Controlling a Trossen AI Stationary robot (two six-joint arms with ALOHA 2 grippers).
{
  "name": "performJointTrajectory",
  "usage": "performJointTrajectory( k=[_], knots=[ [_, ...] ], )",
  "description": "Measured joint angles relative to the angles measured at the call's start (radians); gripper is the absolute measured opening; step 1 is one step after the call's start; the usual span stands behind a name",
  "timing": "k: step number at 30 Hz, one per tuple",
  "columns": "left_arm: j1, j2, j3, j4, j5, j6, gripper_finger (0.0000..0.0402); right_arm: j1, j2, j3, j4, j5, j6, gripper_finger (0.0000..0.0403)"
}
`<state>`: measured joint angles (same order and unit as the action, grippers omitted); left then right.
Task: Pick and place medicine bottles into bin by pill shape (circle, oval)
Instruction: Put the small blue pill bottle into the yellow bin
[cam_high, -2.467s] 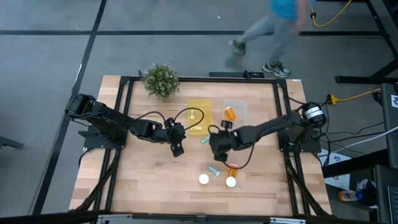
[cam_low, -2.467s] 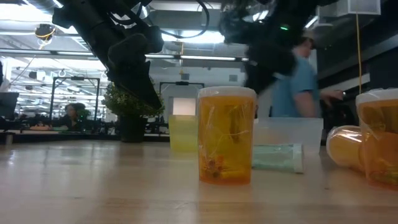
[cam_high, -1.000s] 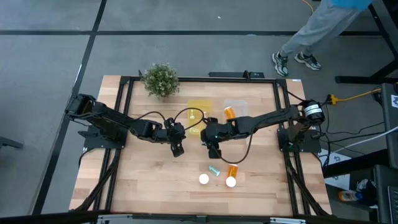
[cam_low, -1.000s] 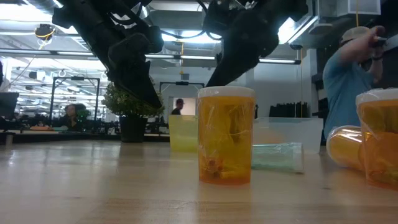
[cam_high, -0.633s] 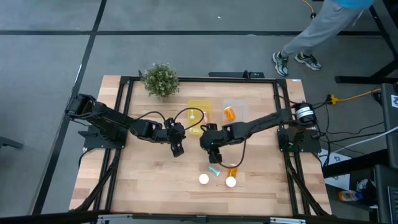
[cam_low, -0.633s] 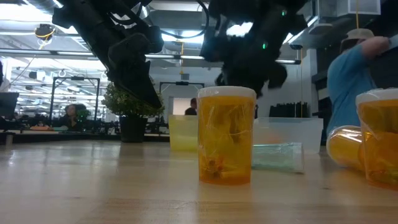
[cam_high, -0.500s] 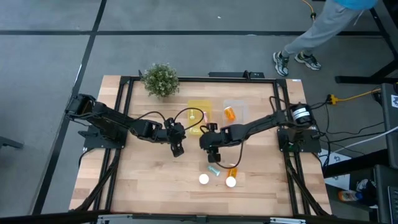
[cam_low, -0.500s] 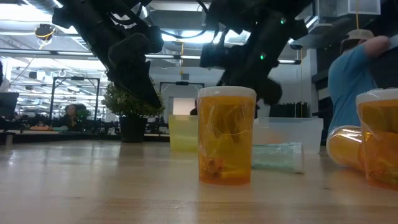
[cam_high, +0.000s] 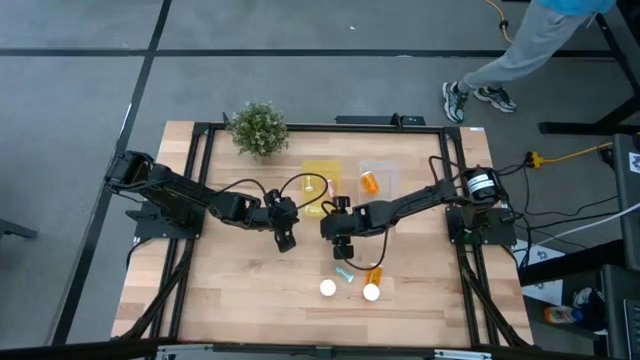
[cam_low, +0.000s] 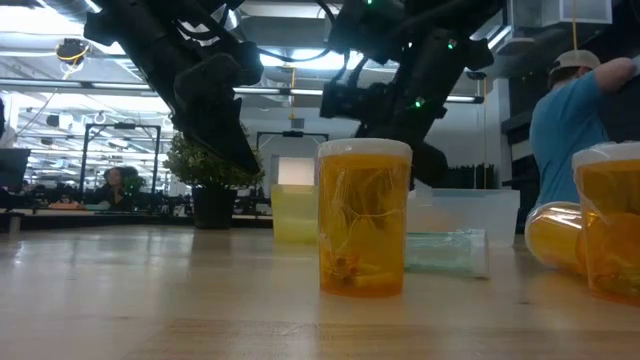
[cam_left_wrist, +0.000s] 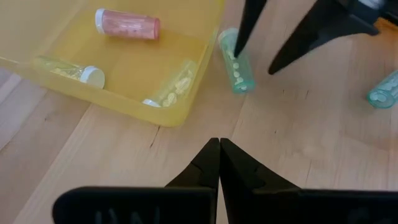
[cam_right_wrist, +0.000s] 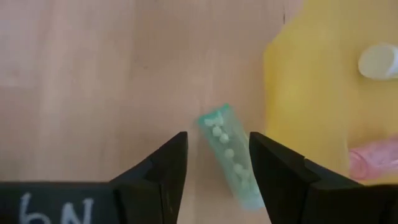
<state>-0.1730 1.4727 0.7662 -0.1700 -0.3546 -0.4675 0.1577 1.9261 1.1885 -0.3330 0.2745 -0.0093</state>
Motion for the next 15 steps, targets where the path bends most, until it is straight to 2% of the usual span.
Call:
performJointTrajectory(
  k=[9, 15],
  knots=[
    [0.0, 0.0, 0.0, 0.0, 0.0, 0.0, 0.0004, 0.0, 0.018, 0.0, -0.002, -0.015, 0.003, 0.0174],
    [0.0, 0.0, 0.0, 0.0, 0.0, 0.0, 0.0004, 0.0, 0.018, 0.0, 0.0, -0.11, 0.006, 0.0174]
  ],
)
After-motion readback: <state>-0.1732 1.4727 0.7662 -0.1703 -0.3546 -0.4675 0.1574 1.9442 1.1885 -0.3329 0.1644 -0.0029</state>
